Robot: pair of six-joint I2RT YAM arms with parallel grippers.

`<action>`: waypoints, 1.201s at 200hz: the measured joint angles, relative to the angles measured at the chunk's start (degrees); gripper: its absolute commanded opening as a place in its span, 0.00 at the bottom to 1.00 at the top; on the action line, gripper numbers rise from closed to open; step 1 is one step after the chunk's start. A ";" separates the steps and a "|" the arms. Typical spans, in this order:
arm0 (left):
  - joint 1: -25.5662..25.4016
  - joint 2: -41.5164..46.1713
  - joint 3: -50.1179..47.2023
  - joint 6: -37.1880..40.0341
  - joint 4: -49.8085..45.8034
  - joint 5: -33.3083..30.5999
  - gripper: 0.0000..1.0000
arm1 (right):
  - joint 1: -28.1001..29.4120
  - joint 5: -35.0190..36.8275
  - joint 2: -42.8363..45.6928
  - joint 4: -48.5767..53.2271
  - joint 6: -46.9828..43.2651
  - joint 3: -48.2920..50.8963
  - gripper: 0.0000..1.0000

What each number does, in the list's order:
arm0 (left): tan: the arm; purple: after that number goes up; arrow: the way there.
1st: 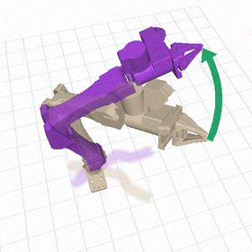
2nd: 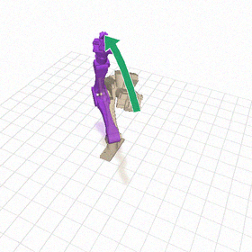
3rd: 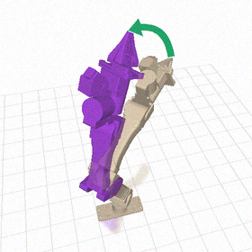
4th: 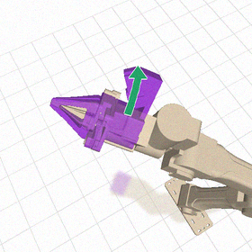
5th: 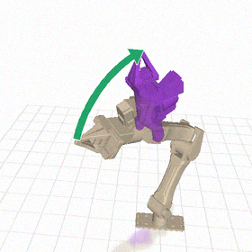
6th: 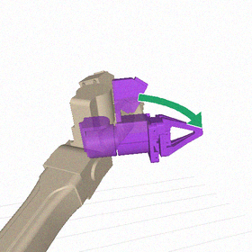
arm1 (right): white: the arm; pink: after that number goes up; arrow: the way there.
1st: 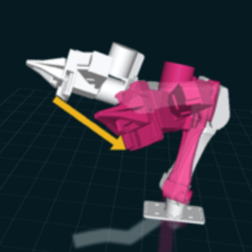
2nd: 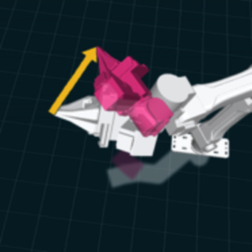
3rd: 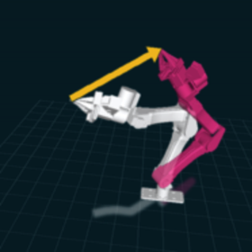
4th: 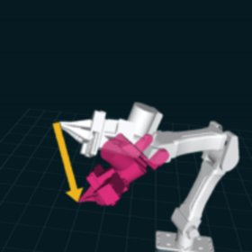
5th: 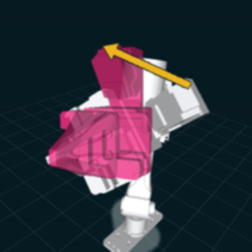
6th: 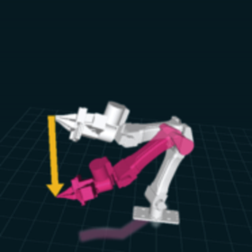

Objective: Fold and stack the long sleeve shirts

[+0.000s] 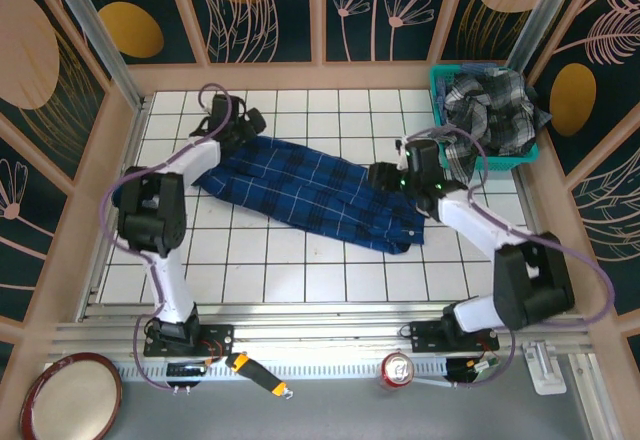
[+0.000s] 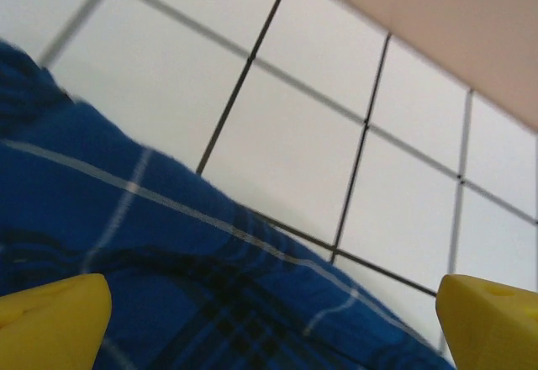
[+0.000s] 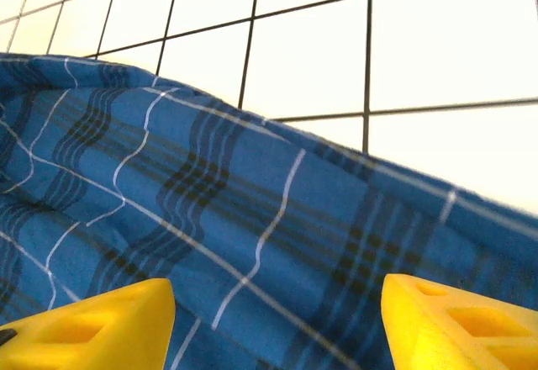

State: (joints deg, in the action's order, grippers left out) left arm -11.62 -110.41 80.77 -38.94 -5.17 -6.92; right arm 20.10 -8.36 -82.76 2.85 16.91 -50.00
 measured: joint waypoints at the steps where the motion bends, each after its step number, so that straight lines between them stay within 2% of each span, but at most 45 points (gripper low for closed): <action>1: 0.00 0.31 -0.09 0.02 -0.02 -0.07 0.99 | 0.00 -0.04 -0.68 0.07 -0.20 -0.59 0.67; 16: 0.00 7.67 -3.58 0.22 -0.20 -0.90 0.99 | 0.04 0.02 -7.58 0.13 -2.21 -5.90 0.67; 36: 0.00 19.89 -14.32 -1.38 1.62 -0.46 0.99 | 0.00 1.33 -16.11 0.15 -4.28 -11.41 0.67; 53: -0.39 25.99 -22.93 -4.04 2.91 0.70 0.98 | -0.17 1.81 -21.81 0.61 -5.14 -14.71 0.67; 80: -1.79 24.76 -33.62 -8.00 4.81 3.63 0.96 | -0.11 2.01 -28.68 1.73 -6.16 -19.23 0.67; 105: -2.32 17.40 -34.99 -9.60 5.35 5.20 0.94 | 0.61 2.12 -29.59 2.38 -6.10 -18.47 0.67; 127: -2.32 11.13 -30.12 -9.53 5.35 4.74 0.93 | 1.46 2.40 -27.15 0.74 -5.90 -14.05 0.66; 178: -1.86 -4.74 -7.50 -5.49 4.24 3.63 0.94 | 5.07 3.43 -14.36 2.67 -2.93 0.61 0.66; 207: -1.01 -13.00 5.18 -2.25 1.88 4.04 0.96 | 12.96 3.13 -7.98 3.80 2.84 6.71 0.66; 240: -0.59 -20.76 17.09 -0.22 0.85 7.48 0.95 | 23.37 0.46 -5.75 4.52 8.96 7.50 0.67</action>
State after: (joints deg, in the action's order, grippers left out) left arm -12.21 -131.17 97.86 -39.16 -4.32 0.56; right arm 43.46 -7.90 -88.51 7.38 25.87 -42.50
